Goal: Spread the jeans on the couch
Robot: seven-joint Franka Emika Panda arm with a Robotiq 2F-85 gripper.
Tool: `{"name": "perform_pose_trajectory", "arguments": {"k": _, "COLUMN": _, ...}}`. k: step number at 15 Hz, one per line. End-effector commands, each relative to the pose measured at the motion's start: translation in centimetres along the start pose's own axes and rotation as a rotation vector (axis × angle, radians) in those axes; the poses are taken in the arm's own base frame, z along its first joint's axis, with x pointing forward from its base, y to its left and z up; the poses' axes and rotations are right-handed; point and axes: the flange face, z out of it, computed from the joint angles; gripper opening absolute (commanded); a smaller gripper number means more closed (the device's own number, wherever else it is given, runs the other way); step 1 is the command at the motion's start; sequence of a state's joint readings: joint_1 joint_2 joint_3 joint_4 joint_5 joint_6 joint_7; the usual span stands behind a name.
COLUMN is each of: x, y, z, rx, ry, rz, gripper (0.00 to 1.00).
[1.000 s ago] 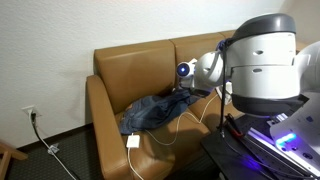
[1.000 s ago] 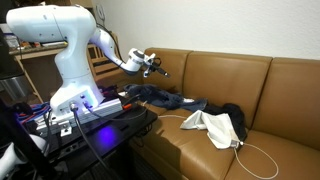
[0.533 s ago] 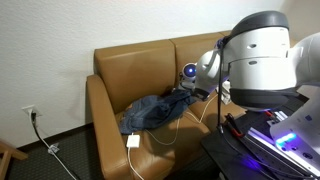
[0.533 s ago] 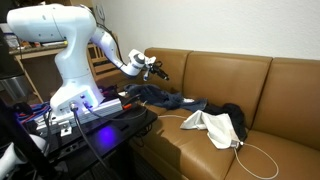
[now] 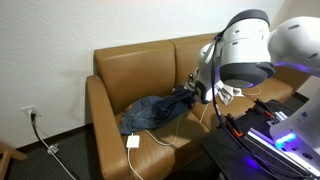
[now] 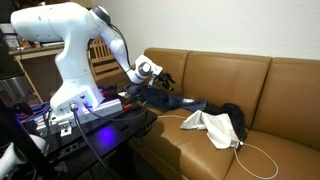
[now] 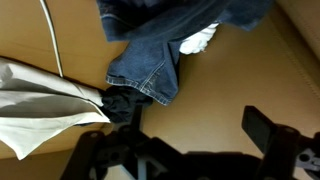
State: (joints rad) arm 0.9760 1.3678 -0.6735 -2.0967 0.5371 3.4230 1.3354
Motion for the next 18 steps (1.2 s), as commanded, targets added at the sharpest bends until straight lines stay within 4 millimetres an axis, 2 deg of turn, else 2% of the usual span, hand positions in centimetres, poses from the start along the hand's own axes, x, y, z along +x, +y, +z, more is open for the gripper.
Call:
{"name": "perform_pose_trajectory", "arguments": {"k": 1, "x": 0.3, "y": 0.2, "z": 0.2, "rx": -0.002, "ry": 0.004, "rz": -0.002, "gripper": 1.0}}
{"name": "perform_pose_trajectory", "arguments": {"k": 4, "x": -0.3, "y": -0.7, "z": -0.5, "rx": 0.017, "ry": 0.002, "rz": -0.003, "gripper": 1.0}}
{"name": "perform_pose_trajectory", "arguments": {"k": 6, "x": 1.8, "y": -1.6, "z": -0.1, "rx": 0.045, "ry": -0.085, "rz": 0.128, "gripper": 1.0}}
{"name": "perform_pose_trajectory", "arguments": {"k": 7, "x": 2.5, "y": -0.9, "z": 0.4, "rx": 0.047, "ry": -0.098, "rz": 0.163, "gripper": 1.0}}
{"name": "perform_pose_trajectory", "arguments": {"k": 8, "x": 3.7, "y": -2.7, "z": 1.9, "rx": 0.04, "ry": -0.119, "rz": 0.192, "gripper": 1.0}}
{"name": "perform_pose_trajectory", "arguments": {"k": 10, "x": 6.2, "y": -2.4, "z": 3.9, "rx": 0.03, "ry": -0.156, "rz": 0.264, "gripper": 1.0}}
{"name": "perform_pose_trajectory", "arguments": {"k": 12, "x": 7.9, "y": -1.7, "z": 6.1, "rx": 0.018, "ry": -0.207, "rz": 0.335, "gripper": 1.0}}
{"name": "perform_pose_trajectory", "arguments": {"k": 14, "x": 8.4, "y": 0.1, "z": 8.8, "rx": -0.008, "ry": -0.269, "rz": 0.405, "gripper": 1.0}}
{"name": "perform_pose_trajectory", "arguments": {"k": 16, "x": 7.4, "y": 2.9, "z": 11.3, "rx": -0.045, "ry": -0.346, "rz": 0.453, "gripper": 1.0}}
{"name": "perform_pose_trajectory", "arguments": {"k": 17, "x": 6.7, "y": 5.2, "z": 12.3, "rx": -0.079, "ry": -0.388, "rz": 0.472, "gripper": 1.0}}
{"name": "perform_pose_trajectory", "arguments": {"k": 18, "x": 7.6, "y": 3.2, "z": 10.7, "rx": -0.059, "ry": -0.321, "rz": 0.42, "gripper": 1.0}}
